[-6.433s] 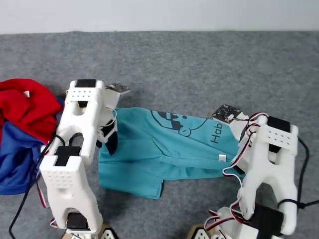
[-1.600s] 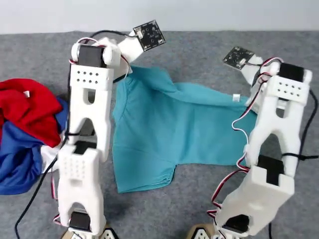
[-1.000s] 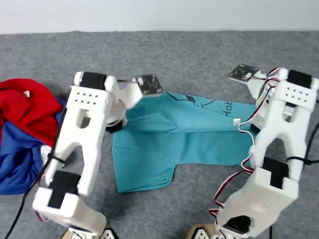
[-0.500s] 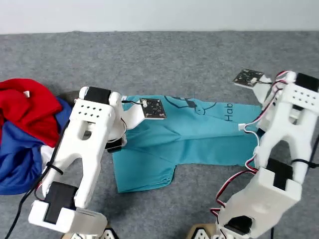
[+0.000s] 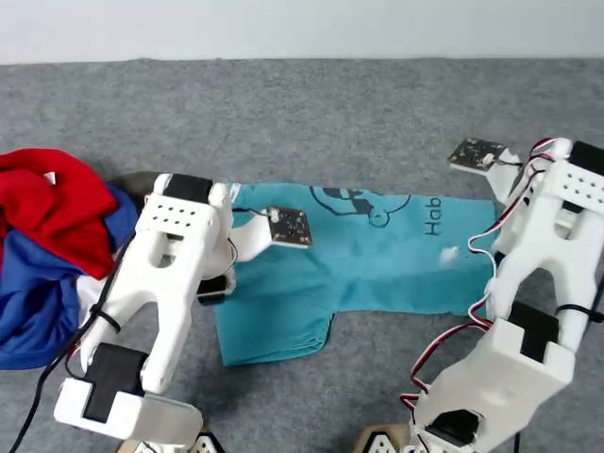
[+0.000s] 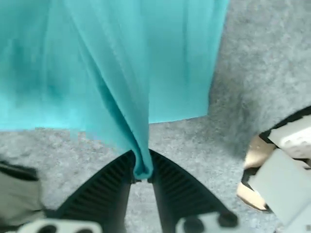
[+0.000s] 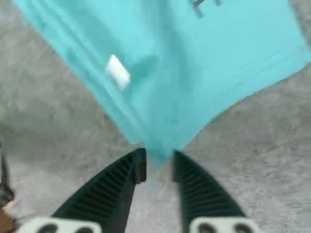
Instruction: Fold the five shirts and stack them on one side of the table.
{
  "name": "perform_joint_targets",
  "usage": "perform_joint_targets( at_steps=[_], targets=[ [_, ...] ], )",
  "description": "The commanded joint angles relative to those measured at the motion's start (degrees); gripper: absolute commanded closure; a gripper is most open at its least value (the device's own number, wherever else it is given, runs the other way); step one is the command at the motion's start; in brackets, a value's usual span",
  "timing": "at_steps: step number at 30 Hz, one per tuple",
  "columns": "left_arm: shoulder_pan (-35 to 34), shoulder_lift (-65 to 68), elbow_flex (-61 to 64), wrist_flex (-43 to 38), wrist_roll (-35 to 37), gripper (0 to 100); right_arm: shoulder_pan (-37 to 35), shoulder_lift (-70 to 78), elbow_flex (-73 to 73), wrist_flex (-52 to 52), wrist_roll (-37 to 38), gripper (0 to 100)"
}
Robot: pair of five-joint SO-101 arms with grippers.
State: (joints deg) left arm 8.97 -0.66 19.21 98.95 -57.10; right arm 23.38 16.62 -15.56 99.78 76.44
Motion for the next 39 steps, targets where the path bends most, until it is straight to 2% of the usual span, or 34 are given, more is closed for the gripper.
perform_joint_targets(
  at_steps=[1, 6, 8, 12, 15, 17, 21, 25, 30, 35, 39],
  targets=[
    [0.0, -7.21, 2.95, 1.76, -0.62, 98, 1.8, -4.79, -0.88, 2.24, 0.79, 75.2],
    [0.7, -19.6, 8.48, 1.67, 0.44, 84, 1.8, -5.23, -0.88, 1.71, 0.7, 75.8],
    [2.64, -23.12, 9.19, 1.67, 5.45, 81, 0.84, -5.23, -0.79, -0.04, 0.44, 77.2],
    [6.95, -25.85, 8.57, 1.58, 11.69, 80, -2.59, -5.14, -0.53, -2.07, 0.0, 83.6],
    [7.03, -26.02, 6.29, 1.32, 15.3, 81, -7.08, -5.14, -0.53, -1.71, -5.01, 90.5],
    [4.84, -26.02, 3.12, 1.32, 17.32, 85, -10.42, -5.14, -0.53, -1.71, -9.76, 93.9],
    [-2.55, -26.46, -3.12, 1.41, 19.6, 99, -17.36, -5.14, -0.53, 0.31, -18.37, 98.5],
    [-16.88, -26.46, -8.4, 1.23, 24.26, 99, -25.71, -5.05, -0.44, 1.8, -25.67, 99.0],
    [-34.73, -26.46, -13.14, -1.23, 24.97, 99, -38.37, -0.75, -0.44, 1.27, -35.52, 99.0],
    [-46.86, -26.46, -13.41, -3.34, 24.97, 99, -50.77, 7.34, -0.79, -1.98, -47.21, 99.0],
    [-53.54, -26.46, -13.41, -3.69, 25.14, 99, -56.57, 9.54, -0.79, -6.02, -50.11, 99.0]
  ],
)
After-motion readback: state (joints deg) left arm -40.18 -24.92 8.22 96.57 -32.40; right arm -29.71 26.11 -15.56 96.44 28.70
